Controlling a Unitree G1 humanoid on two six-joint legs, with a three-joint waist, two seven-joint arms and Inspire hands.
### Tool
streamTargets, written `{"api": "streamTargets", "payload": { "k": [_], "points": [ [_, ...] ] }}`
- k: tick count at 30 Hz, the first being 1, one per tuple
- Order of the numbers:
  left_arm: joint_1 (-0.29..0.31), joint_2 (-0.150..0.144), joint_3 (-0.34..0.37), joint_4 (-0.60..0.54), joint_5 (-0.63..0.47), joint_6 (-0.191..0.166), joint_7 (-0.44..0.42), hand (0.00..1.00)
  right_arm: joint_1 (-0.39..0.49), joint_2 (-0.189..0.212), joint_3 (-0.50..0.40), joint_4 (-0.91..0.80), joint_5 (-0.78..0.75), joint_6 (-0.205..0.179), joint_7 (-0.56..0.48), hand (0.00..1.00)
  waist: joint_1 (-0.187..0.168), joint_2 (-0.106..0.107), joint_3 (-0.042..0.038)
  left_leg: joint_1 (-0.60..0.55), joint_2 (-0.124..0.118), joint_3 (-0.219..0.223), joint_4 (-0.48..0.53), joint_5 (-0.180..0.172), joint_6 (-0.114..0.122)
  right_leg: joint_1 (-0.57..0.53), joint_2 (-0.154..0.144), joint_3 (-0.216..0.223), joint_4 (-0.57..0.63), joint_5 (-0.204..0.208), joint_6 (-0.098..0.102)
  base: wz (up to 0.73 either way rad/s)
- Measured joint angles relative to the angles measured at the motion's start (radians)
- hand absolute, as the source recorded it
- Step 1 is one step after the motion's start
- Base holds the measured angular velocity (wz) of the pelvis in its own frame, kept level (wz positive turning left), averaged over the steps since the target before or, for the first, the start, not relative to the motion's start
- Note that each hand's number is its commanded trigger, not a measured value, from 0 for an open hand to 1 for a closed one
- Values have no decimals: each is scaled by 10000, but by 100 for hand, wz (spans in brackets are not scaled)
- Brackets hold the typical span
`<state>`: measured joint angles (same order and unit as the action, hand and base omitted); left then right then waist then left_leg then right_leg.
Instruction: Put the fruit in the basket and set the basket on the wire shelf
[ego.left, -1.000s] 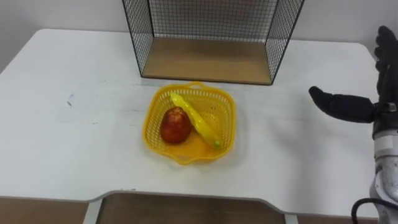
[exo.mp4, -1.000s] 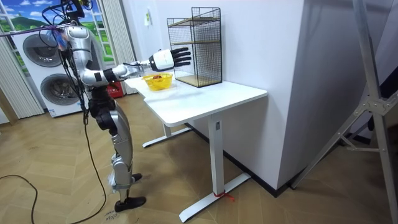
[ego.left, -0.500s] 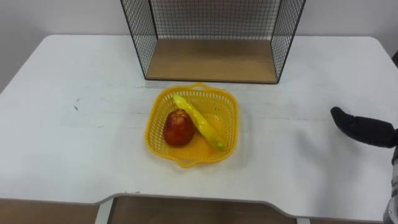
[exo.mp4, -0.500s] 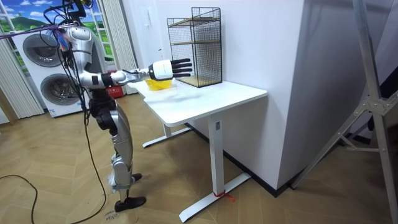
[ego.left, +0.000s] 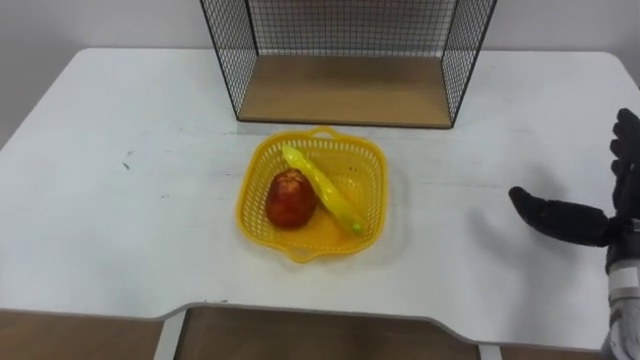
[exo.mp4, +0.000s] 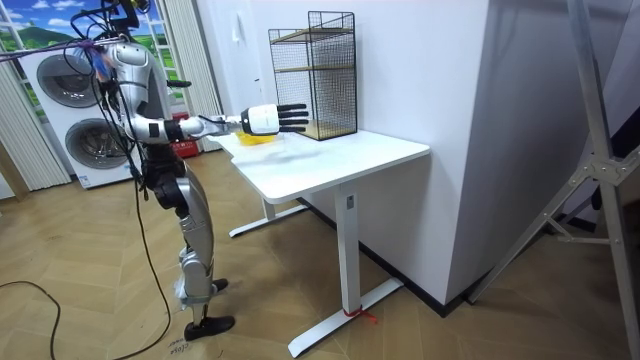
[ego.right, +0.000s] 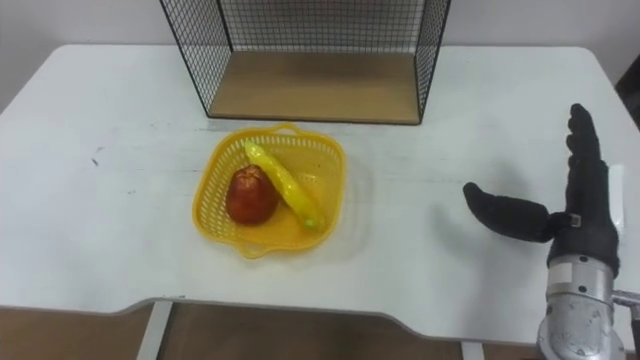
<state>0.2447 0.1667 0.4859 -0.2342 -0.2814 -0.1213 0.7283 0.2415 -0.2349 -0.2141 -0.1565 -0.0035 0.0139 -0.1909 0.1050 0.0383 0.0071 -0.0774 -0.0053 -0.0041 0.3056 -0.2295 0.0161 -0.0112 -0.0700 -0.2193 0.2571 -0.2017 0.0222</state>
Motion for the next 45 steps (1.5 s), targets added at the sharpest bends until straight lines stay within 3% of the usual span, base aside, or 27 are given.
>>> {"api": "streamTargets", "payload": {
  "k": [6,10,15,17,24,28,31,45],
  "points": [
    [-180,-1,-1575,48,-884,36,-1951,0,-176,12,666,41,864,-11,459,0,-285,-144,59,100,10,190,3,14,21,26,3,144,29,13,6,-6],
    [-325,29,-2517,200,-1019,288,-3582,0,-635,23,866,675,1598,-9,1278,0,-478,-195,91,-3,76,339,56,-3,30,-138,24,234,157,17,0,-7],
    [-625,34,-2906,639,-1103,432,-5315,0,-655,45,1102,711,2442,-8,2007,0,-544,-191,89,-73,100,446,-2,-3,29,-248,34,277,180,17,-1,-7],
    [-795,32,-3068,965,-1192,433,-5920,0,-663,241,1162,712,2601,-11,2440,0,-647,-197,85,-67,100,444,15,-2,30,-253,33,270,175,17,-1,2],
    [-905,-18,-3457,1209,-1220,519,-7266,0,-679,686,1648,713,2917,-10,3273,0,-690,-202,81,-61,118,607,15,-1,31,-324,38,408,179,24,-6,-5],
    [-911,-176,-3721,1209,-1218,762,-8258,0,-805,759,1938,714,2951,-6,3816,0,-694,-194,76,13,138,675,-5,-1,32,-296,50,478,178,35,-12,-6],
    [-911,-358,-3718,1209,-1217,865,-8724,0,-906,829,1930,714,2950,-6,3991,0,-696,-191,74,33,160,716,-5,-1,32,-296,69,515,177,53,-23,-4],
    [-910,-467,-3721,1208,-1230,1167,-9399,0,-1048,923,1931,721,3172,6,4347,0,-689,-213,55,62,166,708,-22,1,31,-280,74,513,169,61,-28,0]
  ]
}}
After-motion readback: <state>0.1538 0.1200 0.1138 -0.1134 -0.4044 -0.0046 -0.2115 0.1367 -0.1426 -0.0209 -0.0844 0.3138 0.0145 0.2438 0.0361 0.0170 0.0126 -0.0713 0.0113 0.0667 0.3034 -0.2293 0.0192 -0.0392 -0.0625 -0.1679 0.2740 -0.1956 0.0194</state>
